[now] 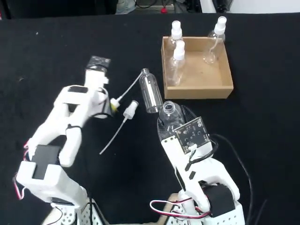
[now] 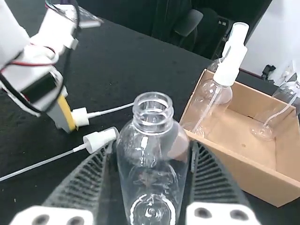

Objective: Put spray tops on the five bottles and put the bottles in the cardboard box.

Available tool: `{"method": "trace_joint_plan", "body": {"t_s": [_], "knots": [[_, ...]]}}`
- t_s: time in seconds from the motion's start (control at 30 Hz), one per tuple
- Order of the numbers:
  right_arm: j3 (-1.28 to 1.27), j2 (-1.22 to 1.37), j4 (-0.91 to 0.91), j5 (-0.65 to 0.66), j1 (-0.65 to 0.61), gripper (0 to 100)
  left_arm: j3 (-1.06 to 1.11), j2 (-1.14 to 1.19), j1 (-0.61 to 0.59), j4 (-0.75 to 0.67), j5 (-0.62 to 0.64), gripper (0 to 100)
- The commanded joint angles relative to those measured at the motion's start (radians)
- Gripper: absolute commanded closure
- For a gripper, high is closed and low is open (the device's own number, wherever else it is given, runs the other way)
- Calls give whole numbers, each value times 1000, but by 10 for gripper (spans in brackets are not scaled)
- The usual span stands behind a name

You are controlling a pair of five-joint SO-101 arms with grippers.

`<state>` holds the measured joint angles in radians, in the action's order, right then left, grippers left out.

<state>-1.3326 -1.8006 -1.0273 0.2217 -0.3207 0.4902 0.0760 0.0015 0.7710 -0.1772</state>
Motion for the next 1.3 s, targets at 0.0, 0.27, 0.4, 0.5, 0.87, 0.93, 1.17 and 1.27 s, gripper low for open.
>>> {"method": "trace_joint_plan", "body": {"t_s": [0.0, 0.27, 0.4, 0.5, 0.87, 0.93, 1.17, 1.27], "knots": [[2, -96, 18, 6, -17, 871, -59, -48, -110, -15, -8, 744], [-10, -96, 20, 6, -18, 871, -157, -64, -216, -74, 103, 744], [-12, -96, 20, 6, -18, 871, -177, -60, -234, -83, 258, 744], [-12, -96, 18, 6, -18, 871, -216, -94, -223, 52, 359, 744], [-12, -96, 18, 6, -18, 871, -254, -126, -76, 206, 419, 740], [-13, -96, 18, 6, -18, 871, -248, -126, -61, 146, 339, 740], [-25, -96, 21, 6, -18, 871, -127, -126, 2, -17, 40, 742], [-25, -96, 21, 6, -18, 871, -102, -106, -12, -57, 31, 743]]}}
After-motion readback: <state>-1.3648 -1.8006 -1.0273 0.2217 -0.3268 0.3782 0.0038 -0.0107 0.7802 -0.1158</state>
